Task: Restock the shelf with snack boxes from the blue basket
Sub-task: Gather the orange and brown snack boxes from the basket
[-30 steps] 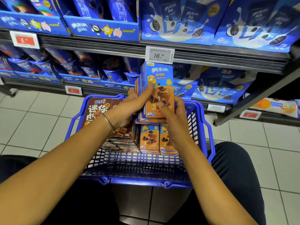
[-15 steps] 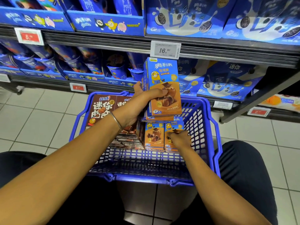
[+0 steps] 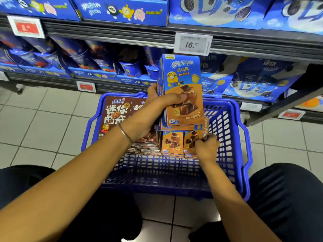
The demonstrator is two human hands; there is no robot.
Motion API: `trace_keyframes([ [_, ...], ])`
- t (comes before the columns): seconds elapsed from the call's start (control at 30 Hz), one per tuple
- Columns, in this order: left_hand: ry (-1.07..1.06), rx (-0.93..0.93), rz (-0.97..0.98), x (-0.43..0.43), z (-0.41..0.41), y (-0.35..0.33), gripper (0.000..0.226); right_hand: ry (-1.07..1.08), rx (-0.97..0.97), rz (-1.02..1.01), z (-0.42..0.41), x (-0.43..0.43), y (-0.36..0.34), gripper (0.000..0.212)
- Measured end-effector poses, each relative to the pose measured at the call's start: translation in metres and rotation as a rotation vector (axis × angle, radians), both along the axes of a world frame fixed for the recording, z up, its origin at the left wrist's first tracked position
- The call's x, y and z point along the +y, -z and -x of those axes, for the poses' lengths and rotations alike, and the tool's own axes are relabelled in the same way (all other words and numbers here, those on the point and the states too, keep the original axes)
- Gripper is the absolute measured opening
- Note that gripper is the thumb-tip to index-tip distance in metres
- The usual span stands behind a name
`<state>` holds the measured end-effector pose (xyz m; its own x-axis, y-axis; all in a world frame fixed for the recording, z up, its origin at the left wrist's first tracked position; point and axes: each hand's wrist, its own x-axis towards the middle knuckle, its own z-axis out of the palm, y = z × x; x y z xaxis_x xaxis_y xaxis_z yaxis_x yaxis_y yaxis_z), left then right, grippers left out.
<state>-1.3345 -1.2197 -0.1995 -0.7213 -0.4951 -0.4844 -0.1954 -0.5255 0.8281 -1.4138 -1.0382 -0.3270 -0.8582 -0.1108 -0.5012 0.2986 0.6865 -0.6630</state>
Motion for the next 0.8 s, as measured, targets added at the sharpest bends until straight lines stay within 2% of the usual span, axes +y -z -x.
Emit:
trace_keyframes([
  [0.1,0.0,0.001,-0.029,-0.005,-0.014,-0.016,0.111,0.074,0.01,0.238,-0.003,-0.001,-0.041,0.022],
  [0.2,0.007,-0.007,-0.067,-0.011,-0.032,-0.058,0.112,0.12,-0.08,0.396,-0.006,0.004,-0.121,0.025],
  [0.27,0.028,-0.001,-0.063,-0.017,-0.043,-0.103,0.106,0.213,-0.172,0.507,-0.005,0.006,-0.189,0.029],
  [0.37,0.064,0.039,-0.01,-0.027,-0.053,-0.194,0.102,0.283,-0.266,0.748,-0.004,0.004,-0.306,0.02],
  [0.53,0.009,0.129,0.075,-0.026,-0.073,-0.38,0.105,0.114,-0.298,1.027,-0.014,-0.002,-0.521,0.029],
  [0.6,-0.009,0.177,0.092,-0.021,-0.084,-0.454,0.105,0.018,-0.247,1.058,-0.017,-0.008,-0.6,0.037],
  [0.73,-0.042,0.236,0.189,-0.016,-0.105,-0.588,0.103,-0.144,-0.115,1.089,-0.021,-0.022,-0.734,0.024],
  [0.8,-0.071,0.277,0.253,-0.017,-0.111,-0.647,0.101,-0.234,-0.015,1.085,-0.023,-0.028,-0.791,0.029],
])
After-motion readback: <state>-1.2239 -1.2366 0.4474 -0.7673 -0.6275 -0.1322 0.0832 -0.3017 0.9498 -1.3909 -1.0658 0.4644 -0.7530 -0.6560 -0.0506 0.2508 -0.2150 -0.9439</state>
